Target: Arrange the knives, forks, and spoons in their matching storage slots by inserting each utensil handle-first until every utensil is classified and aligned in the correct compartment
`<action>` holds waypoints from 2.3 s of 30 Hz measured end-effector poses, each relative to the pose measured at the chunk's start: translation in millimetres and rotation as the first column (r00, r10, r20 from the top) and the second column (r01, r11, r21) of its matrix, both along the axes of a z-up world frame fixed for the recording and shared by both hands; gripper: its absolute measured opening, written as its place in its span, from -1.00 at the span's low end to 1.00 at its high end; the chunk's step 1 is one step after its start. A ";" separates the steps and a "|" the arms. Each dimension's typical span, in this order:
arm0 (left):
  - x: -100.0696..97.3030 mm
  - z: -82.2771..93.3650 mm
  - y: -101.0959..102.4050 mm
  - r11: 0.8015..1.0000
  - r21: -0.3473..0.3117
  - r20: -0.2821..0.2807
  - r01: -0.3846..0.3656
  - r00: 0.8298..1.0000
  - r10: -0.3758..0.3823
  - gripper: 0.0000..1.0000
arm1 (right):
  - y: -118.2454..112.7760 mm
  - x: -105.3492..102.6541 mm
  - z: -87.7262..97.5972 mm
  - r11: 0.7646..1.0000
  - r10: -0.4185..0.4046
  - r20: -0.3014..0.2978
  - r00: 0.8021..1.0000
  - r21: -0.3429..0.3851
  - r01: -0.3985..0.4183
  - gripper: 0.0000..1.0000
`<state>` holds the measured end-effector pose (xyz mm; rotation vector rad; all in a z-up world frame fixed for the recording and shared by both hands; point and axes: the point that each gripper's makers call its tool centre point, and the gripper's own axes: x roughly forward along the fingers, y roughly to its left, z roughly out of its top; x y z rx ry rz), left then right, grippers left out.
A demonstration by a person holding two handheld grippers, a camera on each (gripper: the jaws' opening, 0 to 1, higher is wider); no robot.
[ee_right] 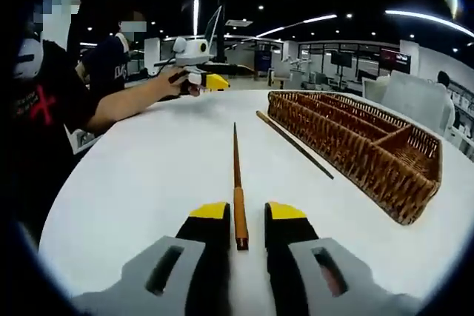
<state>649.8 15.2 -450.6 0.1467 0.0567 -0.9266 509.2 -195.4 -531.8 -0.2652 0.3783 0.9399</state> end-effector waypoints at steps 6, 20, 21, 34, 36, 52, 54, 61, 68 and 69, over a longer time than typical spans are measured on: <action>0.5 0.8 0.5 1.000 -0.004 0.001 0.000 1.000 0.000 1.00 | 7.3 -1.9 -0.1 1.000 0.008 -0.023 1.000 0.029 -0.007 -0.84; 0.8 2.3 1.1 1.000 -0.007 0.007 -0.005 1.000 0.005 1.00 | 16.4 -1.8 3.5 0.998 0.045 0.030 0.999 0.039 -0.046 -0.91; 0.9 2.3 1.2 1.000 -0.008 0.005 -0.006 1.000 0.006 1.00 | 18.6 -3.1 7.1 0.997 0.053 0.032 0.998 0.062 -0.055 -0.91; 4.0 3.7 4.6 0.999 -0.021 0.003 -0.024 1.000 0.024 1.00 | 9.6 5.7 38.5 0.987 -0.063 0.024 0.998 0.151 0.059 -0.91; 4.2 3.3 4.6 1.000 -0.019 0.005 -0.025 1.000 0.025 1.00 | 8.2 7.1 40.3 0.986 -0.079 0.027 0.997 0.150 0.074 -0.92; 5.1 -0.4 4.2 1.000 -0.005 0.002 -0.027 1.000 0.027 1.00 | -36.4 37.4 77.7 0.907 -0.385 0.095 0.918 0.223 0.357 -0.92; 5.7 -0.7 4.3 1.000 -0.003 0.002 -0.028 1.000 0.028 1.00 | -42.8 39.1 81.4 0.891 -0.419 0.102 0.902 0.235 0.388 -0.92; 5.0 -2.2 2.6 1.000 0.007 0.006 -0.020 1.000 0.020 1.00 | -74.0 50.1 86.1 0.803 -0.575 0.093 0.813 0.250 0.540 -0.92; 4.3 -5.3 0.3 1.000 0.024 0.010 -0.013 1.000 0.013 1.00 | -121.5 54.3 85.3 0.655 -0.740 0.033 0.671 0.258 0.710 -0.93; 4.1 -5.9 -0.1 1.000 0.027 0.009 -0.012 1.000 0.012 1.00 | -125.4 54.5 84.5 0.643 -0.751 0.030 0.659 0.256 0.722 -0.93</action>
